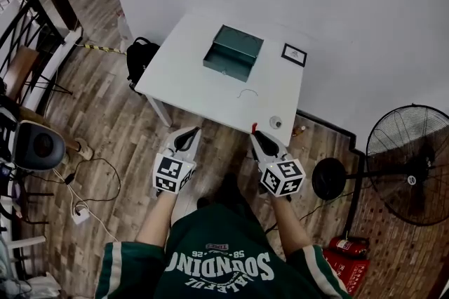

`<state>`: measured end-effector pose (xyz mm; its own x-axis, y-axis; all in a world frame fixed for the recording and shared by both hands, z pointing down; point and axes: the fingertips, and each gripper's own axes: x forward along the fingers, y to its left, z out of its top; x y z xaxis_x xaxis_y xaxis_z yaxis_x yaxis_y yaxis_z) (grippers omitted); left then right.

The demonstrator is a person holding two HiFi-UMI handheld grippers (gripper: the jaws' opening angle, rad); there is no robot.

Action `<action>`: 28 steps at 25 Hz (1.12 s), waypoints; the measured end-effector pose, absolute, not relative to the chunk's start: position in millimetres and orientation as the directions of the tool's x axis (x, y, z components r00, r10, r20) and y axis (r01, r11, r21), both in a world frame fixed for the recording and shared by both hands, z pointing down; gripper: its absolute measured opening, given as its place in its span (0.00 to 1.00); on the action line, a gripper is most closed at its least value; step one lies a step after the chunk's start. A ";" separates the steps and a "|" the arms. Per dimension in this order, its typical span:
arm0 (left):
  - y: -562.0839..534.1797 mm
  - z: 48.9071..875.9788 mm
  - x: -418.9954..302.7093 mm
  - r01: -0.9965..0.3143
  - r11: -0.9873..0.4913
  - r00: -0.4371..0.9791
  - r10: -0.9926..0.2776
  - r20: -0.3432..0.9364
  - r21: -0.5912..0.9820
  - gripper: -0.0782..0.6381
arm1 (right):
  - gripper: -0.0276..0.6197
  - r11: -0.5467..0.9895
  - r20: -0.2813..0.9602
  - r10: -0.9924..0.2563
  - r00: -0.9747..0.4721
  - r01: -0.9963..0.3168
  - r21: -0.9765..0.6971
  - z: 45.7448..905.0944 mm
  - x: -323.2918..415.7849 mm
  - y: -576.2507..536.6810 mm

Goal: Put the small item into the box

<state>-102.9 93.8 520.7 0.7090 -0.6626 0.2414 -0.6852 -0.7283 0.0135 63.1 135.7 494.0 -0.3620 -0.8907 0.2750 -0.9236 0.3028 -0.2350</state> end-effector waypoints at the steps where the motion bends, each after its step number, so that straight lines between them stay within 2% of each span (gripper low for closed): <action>1: 88.6 522.1 -102.5 -0.685 -0.728 0.709 -0.662 0.243 0.014 0.18 | 0.14 0.302 0.275 -0.891 -0.362 -0.923 -0.237 495.3 63.8 130.5; 8: 33.7 537.8 -83.2 -0.681 -0.732 0.708 -0.653 0.269 0.015 0.18 | 0.14 0.303 0.270 -0.889 -0.370 -0.917 -0.260 507.8 79.5 72.9; 20: -119.0 525.5 -23.9 -0.707 -0.707 0.677 -0.675 0.293 0.005 0.18 | 0.14 0.349 0.276 -0.860 -0.429 -0.889 -0.295 507.6 137.3 -101.5; 28: -170.6 521.7 -5.0 -0.729 -0.685 0.652 -0.693 0.309 0.002 0.18 | 0.14 0.403 0.284 -0.825 -0.489 -0.860 -0.313 516.1 148.6 -159.7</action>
<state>-5.0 -170.6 521.7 0.6521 -0.6925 0.3086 -0.7285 -0.6850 0.0022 148.6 -159.7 516.1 -0.4893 -0.8247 0.2836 -0.8601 0.4025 -0.3134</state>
